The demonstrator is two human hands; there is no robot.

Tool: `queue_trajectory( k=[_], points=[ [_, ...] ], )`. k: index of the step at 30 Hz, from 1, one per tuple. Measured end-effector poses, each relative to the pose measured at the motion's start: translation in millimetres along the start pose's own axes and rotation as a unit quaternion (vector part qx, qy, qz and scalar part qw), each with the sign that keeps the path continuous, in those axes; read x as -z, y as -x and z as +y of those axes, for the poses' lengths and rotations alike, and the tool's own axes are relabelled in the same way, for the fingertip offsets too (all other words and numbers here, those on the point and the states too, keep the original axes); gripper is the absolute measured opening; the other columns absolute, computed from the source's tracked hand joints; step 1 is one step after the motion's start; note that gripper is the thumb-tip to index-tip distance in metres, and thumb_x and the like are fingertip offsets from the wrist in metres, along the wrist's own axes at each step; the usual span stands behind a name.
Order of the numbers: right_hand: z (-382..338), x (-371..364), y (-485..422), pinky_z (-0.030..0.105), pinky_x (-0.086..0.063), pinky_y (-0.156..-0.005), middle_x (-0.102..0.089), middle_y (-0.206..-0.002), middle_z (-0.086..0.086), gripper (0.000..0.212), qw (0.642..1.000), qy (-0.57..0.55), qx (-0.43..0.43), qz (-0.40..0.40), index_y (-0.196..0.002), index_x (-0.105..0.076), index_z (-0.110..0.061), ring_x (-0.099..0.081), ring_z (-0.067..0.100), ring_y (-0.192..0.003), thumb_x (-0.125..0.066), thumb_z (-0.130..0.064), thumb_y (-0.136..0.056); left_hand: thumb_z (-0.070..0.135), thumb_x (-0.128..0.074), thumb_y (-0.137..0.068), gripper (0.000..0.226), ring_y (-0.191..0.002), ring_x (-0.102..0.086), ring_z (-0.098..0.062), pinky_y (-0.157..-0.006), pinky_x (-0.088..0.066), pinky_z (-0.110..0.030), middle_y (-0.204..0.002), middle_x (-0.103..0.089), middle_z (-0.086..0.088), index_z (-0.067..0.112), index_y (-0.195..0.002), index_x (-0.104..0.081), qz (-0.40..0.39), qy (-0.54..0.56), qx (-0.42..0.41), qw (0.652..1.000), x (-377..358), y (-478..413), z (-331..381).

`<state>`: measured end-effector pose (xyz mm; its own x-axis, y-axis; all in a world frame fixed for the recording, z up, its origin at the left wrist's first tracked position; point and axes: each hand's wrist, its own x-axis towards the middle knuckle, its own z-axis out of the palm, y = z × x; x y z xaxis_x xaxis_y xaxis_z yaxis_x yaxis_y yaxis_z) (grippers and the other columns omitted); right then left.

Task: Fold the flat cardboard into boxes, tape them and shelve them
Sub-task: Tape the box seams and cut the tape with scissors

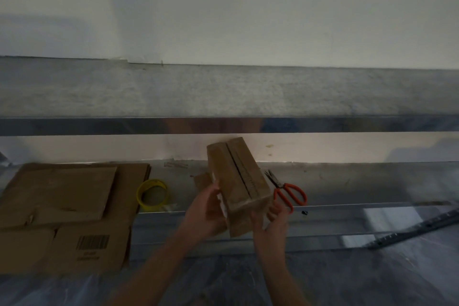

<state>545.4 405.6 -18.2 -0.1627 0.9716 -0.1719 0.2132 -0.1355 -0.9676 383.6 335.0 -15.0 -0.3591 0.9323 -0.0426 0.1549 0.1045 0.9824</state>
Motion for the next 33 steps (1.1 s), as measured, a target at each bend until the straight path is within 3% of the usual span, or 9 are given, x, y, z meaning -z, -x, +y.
queue_trajectory(
  k=[4,7,9,16,19,22,25,29,33],
  points=[
    [1,-8,13,0.009,-0.051,-0.071,-0.051,-0.132,0.001,0.068,0.997,-0.054,0.02,-0.041,-0.138,-0.04,-0.017,-0.057,0.008,-0.112,-0.077,-0.009,-0.081,0.017,-0.079,-0.077,0.075,-0.108,-0.059,0.004,-0.089,-0.052,-0.029,-0.127,-0.056,0.028,0.059,-0.126,-0.042,0.027,-0.08,0.024,0.996,43,-37,12],
    [-2,-16,14,0.009,-0.048,-0.079,-0.046,-0.135,-0.002,0.076,0.999,-0.04,0.014,-0.033,-0.139,-0.037,-0.026,-0.052,0.013,-0.119,-0.081,-0.016,-0.078,0.017,-0.079,-0.078,0.089,-0.128,-0.043,-0.012,-0.099,-0.045,-0.033,-0.152,-0.03,0.005,0.033,-0.148,-0.027,0.032,-0.138,0.071,0.987,62,-66,10],
    [-4,-20,14,0.013,-0.044,-0.087,-0.043,-0.135,-0.008,0.08,0.999,-0.029,0.015,-0.024,-0.139,-0.034,-0.033,-0.048,0.01,-0.122,-0.082,-0.02,-0.075,0.017,-0.079,-0.078,0.095,-0.133,-0.036,-0.017,-0.102,-0.042,-0.034,-0.156,-0.022,0.0,0.03,-0.151,-0.021,0.022,-0.174,0.074,0.982,70,-84,8],
    [-8,-33,18,0.028,-0.035,-0.104,-0.031,-0.146,-0.011,0.105,0.997,0.059,0.031,0.023,-0.146,-0.024,-0.039,-0.037,0.007,-0.127,-0.089,-0.039,-0.064,0.026,-0.085,-0.07,0.09,-0.137,-0.034,-0.022,-0.106,-0.033,-0.029,-0.151,-0.032,-0.002,0.023,-0.144,-0.034,-0.003,-0.252,0.02,0.968,79,-114,-7],
    [-10,-36,16,0.036,-0.034,-0.109,-0.021,-0.156,-0.005,0.117,0.994,0.098,0.047,0.017,-0.153,-0.011,-0.036,-0.031,0.016,-0.14,-0.086,-0.049,-0.063,0.037,-0.086,-0.068,0.104,-0.142,-0.025,-0.026,-0.115,-0.028,-0.044,-0.157,-0.024,-0.004,0.023,-0.15,-0.023,-0.004,-0.331,0.002,0.944,81,-121,-9],
    [-10,-37,15,0.04,-0.041,-0.105,-0.018,-0.157,-0.007,0.113,0.993,0.104,0.049,0.018,-0.153,-0.009,-0.036,-0.031,0.015,-0.139,-0.082,-0.053,-0.068,0.044,-0.085,-0.066,0.109,-0.141,-0.027,-0.025,-0.113,-0.029,-0.048,-0.157,-0.023,-0.003,0.028,-0.15,-0.018,-0.02,-0.364,0.006,0.931,82,-125,-11],
    [-3,-31,14,0.027,-0.039,-0.099,-0.029,-0.146,-0.008,0.097,0.996,0.071,0.052,0.029,-0.147,-0.024,-0.03,-0.037,0.003,-0.126,-0.085,-0.033,-0.071,0.036,-0.087,-0.066,0.096,-0.135,-0.038,-0.022,-0.108,-0.035,-0.035,-0.149,-0.036,0.0,0.026,-0.144,-0.031,-0.022,-0.287,0.006,0.958,79,-122,-10],
    [11,-5,13,0.004,-0.039,-0.085,-0.048,-0.121,-0.001,0.06,0.991,0.073,0.073,0.082,-0.115,-0.047,-0.035,-0.048,-0.004,-0.105,-0.08,-0.005,-0.074,0.026,-0.088,-0.066,0.096,-0.123,-0.045,-0.014,-0.096,-0.04,-0.022,-0.138,-0.041,0.0,0.024,-0.144,-0.032,0.007,-0.129,0.044,0.991,64,-95,-16],
    [15,17,6,0.037,-0.054,-0.088,-0.059,-0.117,-0.003,0.045,0.994,0.039,0.039,0.093,-0.117,-0.058,-0.027,-0.058,0.016,-0.11,-0.075,-0.008,-0.08,0.044,-0.086,-0.062,0.077,-0.116,-0.046,-0.005,-0.101,-0.041,-0.033,-0.127,-0.04,0.015,0.048,-0.124,-0.04,0.015,-0.109,0.067,0.992,46,-65,-20]
  ],
)
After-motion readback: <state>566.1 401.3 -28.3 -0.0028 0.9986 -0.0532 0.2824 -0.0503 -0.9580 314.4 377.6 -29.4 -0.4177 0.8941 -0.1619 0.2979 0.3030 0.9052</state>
